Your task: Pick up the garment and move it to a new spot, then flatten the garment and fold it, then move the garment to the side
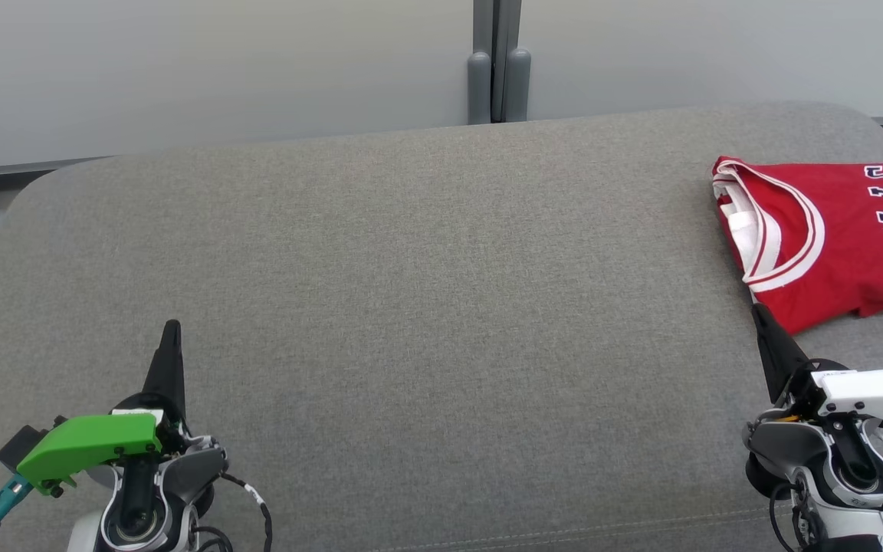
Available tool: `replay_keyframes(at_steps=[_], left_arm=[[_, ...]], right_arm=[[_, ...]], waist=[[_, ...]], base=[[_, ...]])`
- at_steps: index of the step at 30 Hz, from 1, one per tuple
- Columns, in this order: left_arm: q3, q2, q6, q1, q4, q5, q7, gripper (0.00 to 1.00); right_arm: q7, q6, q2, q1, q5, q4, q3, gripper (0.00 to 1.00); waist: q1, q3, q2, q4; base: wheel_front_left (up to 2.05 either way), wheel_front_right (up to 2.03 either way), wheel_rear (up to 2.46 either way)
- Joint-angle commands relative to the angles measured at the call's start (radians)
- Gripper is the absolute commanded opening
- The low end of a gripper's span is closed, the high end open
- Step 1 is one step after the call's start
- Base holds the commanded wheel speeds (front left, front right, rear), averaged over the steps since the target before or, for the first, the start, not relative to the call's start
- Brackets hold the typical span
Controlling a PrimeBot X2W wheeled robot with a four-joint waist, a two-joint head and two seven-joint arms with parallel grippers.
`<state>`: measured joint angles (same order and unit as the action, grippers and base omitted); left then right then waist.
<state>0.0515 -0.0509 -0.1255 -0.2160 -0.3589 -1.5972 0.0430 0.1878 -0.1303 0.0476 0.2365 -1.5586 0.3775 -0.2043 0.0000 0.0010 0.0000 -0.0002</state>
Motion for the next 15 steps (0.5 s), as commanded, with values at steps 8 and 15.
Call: replay_keyframes(at_steps=[8, 15], left_arm=[[0.006, 0.002, -0.01, -0.018, -0.002, -0.016, 0.007, 0.0], [0.006, 0.002, -0.01, -0.018, -0.002, -0.016, 0.007, 0.0]], right_arm=[[0.005, -0.001, 0.005, 0.013, -0.019, 0.005, -0.004, 0.0], [0.005, -0.001, 0.005, 0.013, -0.019, 0.005, -0.004, 0.0]], waist=[[0.0, 0.0, 0.0, 0.0], [0.0, 0.0, 0.0, 0.0]], base=[[0.0, 0.0, 0.0], [0.0, 0.0, 0.0]])
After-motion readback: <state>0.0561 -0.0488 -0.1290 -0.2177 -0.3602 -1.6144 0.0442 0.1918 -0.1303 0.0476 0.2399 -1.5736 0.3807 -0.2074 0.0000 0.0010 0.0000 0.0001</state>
